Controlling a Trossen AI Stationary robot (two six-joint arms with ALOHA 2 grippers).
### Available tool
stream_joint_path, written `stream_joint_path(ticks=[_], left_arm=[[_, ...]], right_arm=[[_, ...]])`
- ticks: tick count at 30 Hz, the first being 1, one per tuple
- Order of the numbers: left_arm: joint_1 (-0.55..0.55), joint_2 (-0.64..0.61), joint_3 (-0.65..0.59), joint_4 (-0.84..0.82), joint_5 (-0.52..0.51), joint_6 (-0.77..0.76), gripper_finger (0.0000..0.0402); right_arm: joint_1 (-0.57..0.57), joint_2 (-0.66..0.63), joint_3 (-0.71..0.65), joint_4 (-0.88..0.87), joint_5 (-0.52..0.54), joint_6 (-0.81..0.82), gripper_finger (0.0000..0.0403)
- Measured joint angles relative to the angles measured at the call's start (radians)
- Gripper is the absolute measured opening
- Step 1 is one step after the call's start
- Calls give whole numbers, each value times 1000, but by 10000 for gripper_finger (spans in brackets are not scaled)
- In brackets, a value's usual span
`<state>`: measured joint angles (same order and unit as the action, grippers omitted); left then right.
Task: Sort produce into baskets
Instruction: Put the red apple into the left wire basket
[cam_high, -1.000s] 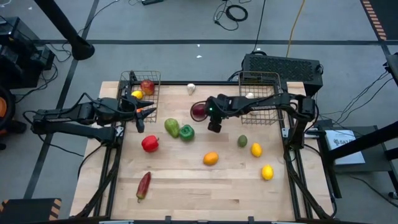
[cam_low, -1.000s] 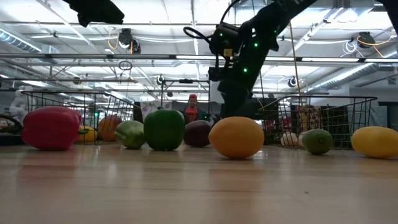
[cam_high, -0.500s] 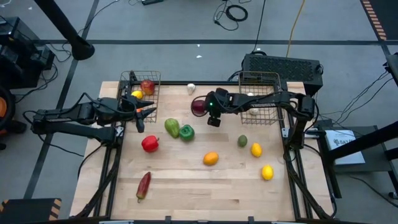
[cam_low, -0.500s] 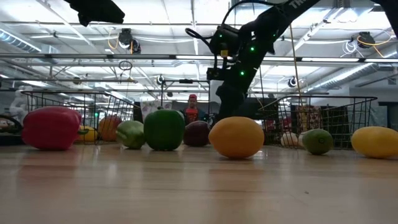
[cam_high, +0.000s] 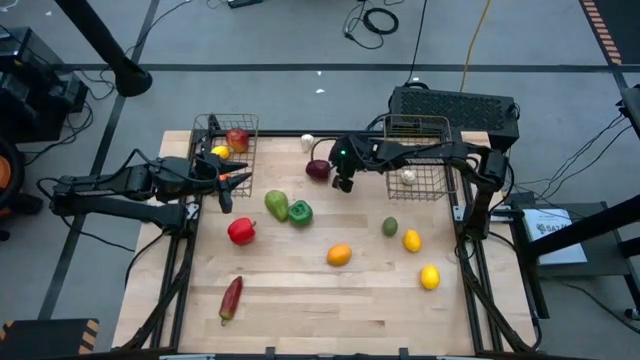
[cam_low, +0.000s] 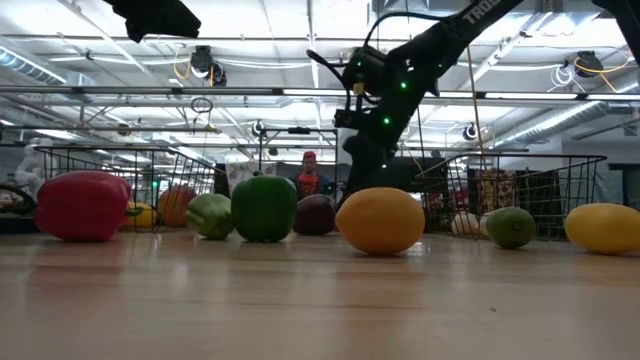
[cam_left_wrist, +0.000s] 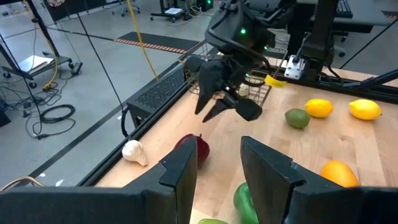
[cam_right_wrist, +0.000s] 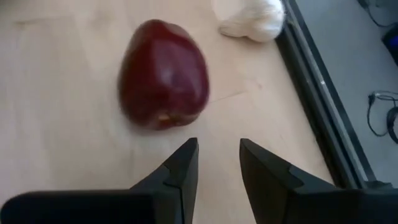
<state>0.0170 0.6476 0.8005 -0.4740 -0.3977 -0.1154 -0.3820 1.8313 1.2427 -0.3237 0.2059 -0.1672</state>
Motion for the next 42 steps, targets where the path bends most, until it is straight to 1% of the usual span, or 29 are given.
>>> stream_joint_path(ticks=[4,8,14,16,19,22,30,36,42], left_arm=[[0,0,0,1,-1,3,132],[0,0,0,3,-2,18,132],[0,0,0,13,-3,18,132],[0,0,0,13,-3,18,132],[0,0,0,13,-3,19,132],[0,0,0,13,-3,20,132],[0,0,0,13,-3,26,132],[0,0,0,14,-3,26,132],[0,0,0,16,-2,25,132]], right_arm=[[-4,0,0,-1,-74,-18,109],[-4,0,0,2,-78,-5,109],[-25,13,0,12,-88,-26,109],[-27,27,1,28,-104,-36,109],[-27,53,0,29,-106,-44,109],[-27,71,0,67,-108,-55,109],[-29,78,2,75,-109,-85,109],[-33,78,2,113,-150,-87,109],[-33,78,2,126,-155,-81,109]])
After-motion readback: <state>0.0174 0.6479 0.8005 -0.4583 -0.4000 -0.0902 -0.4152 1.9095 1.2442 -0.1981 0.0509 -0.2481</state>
